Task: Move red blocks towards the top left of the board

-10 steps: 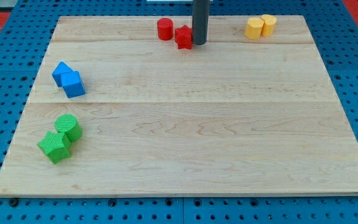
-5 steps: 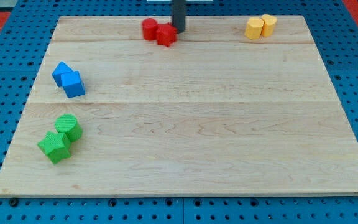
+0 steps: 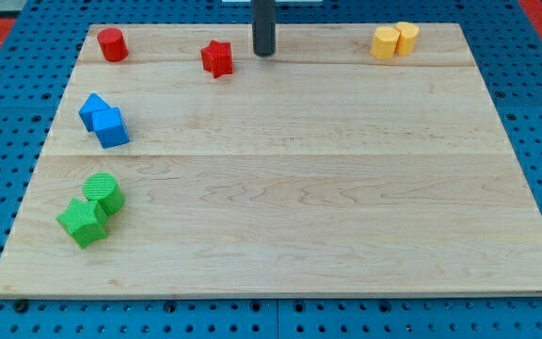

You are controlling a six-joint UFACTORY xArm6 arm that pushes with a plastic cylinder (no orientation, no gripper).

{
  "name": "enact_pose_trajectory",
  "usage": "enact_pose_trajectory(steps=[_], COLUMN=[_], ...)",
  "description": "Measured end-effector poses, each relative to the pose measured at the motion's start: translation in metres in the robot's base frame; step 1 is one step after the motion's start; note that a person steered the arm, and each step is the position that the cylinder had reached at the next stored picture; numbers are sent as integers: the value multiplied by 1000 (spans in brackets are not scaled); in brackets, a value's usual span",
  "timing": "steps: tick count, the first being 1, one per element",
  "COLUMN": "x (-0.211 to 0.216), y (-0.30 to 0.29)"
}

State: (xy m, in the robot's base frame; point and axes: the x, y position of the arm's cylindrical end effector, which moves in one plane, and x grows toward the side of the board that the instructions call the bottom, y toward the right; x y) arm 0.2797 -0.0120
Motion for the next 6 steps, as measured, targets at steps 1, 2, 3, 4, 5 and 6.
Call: enact_pose_trajectory(steps=[1, 2, 3, 4, 5, 6], x=[3, -20, -41, -40, -38, -38], y=[-62, -97, -70, -133, -144, -107])
